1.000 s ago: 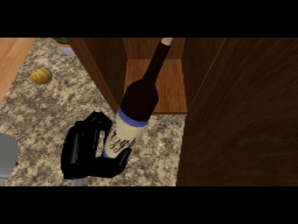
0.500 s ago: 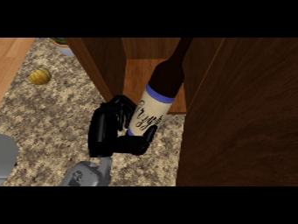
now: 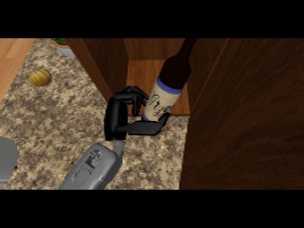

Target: Pick up the wine, place it into the cabinet and close the cabinet

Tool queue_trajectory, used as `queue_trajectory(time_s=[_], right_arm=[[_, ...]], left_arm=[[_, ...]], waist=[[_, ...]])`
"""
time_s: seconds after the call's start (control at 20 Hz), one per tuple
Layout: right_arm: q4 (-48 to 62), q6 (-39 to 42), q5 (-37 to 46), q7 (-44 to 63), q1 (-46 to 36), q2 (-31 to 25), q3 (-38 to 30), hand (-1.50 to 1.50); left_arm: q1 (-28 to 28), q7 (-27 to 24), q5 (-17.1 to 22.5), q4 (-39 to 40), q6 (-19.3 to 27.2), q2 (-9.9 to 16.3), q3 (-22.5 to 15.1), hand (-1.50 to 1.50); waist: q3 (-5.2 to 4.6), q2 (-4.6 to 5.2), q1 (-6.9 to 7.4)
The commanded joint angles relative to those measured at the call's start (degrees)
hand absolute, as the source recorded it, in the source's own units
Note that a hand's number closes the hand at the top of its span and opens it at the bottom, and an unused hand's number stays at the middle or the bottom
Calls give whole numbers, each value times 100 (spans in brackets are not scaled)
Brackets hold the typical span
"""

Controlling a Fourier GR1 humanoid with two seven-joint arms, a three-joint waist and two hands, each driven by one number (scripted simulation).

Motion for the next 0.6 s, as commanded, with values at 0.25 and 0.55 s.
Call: queue_trajectory(time_s=[0.25, 0.55], right_arm=[[-493, 262, -617, -48, 595, 111, -285, -150], [-218, 240, -660, 80, 297, -10, -334, -150]], left_arm=[[-265, -652, 553, 917, 305, -2, -232, 150], [-1206, -1566, 1390, 2405, -188, -2, 149, 150]], waist=[[1, -5, -21], [-2, 16, -79]])
